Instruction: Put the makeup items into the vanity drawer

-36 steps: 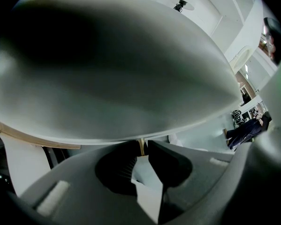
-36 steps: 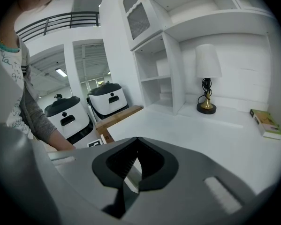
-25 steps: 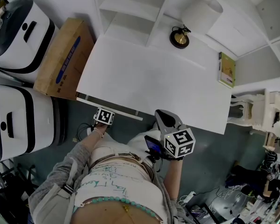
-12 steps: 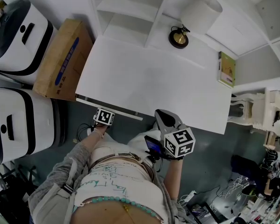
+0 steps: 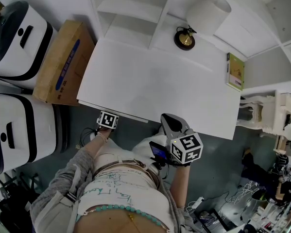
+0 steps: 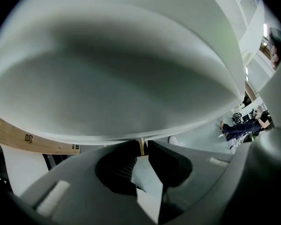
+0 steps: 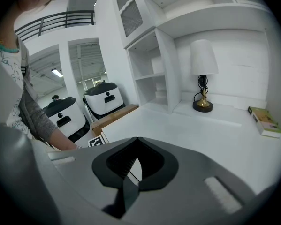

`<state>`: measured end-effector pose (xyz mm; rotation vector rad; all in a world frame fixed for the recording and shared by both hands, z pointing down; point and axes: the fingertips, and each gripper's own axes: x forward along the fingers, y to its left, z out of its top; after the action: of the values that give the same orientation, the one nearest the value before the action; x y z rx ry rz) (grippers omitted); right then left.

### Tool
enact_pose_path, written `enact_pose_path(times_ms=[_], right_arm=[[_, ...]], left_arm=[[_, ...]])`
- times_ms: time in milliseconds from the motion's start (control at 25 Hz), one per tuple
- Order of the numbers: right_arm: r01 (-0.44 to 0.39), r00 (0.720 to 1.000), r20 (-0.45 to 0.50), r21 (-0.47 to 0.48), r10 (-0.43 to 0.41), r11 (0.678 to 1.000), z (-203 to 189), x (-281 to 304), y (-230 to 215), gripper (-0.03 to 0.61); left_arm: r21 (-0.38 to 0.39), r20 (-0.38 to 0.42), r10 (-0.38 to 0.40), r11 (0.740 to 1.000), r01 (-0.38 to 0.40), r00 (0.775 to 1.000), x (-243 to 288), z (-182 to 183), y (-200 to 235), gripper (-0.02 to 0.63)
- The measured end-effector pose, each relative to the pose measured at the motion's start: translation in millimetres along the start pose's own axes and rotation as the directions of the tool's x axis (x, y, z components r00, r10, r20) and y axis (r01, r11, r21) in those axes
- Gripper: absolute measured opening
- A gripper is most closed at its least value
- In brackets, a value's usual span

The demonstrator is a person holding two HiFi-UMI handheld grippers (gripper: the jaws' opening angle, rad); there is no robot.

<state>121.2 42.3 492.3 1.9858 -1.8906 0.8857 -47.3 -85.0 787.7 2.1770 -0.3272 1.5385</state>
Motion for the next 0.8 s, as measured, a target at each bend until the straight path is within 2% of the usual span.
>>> enact_pose_path(times_ms=[400, 680, 800], right_arm=[[0.009, 1.0, -0.007, 0.007, -0.009, 1.0, 4, 5, -10, 0.029], [0.015, 1.0, -0.007, 0.015, -0.015, 1.0, 5, 5, -17, 0.029], [0.021, 1.0, -0.006, 0.016, -0.021, 1.0, 5, 5, -19, 0.029]], left_arm=[[0.016, 0.068, 0.034, 0.999, -0.035, 0.997, 2, 14, 2, 0.08], [0.016, 0.069, 0.055, 0.998, -0.057, 0.996, 4, 16, 5, 0.081], [0.019, 0.098, 0.046, 0.999, -0.048, 0.994, 5, 22, 4, 0.081]])
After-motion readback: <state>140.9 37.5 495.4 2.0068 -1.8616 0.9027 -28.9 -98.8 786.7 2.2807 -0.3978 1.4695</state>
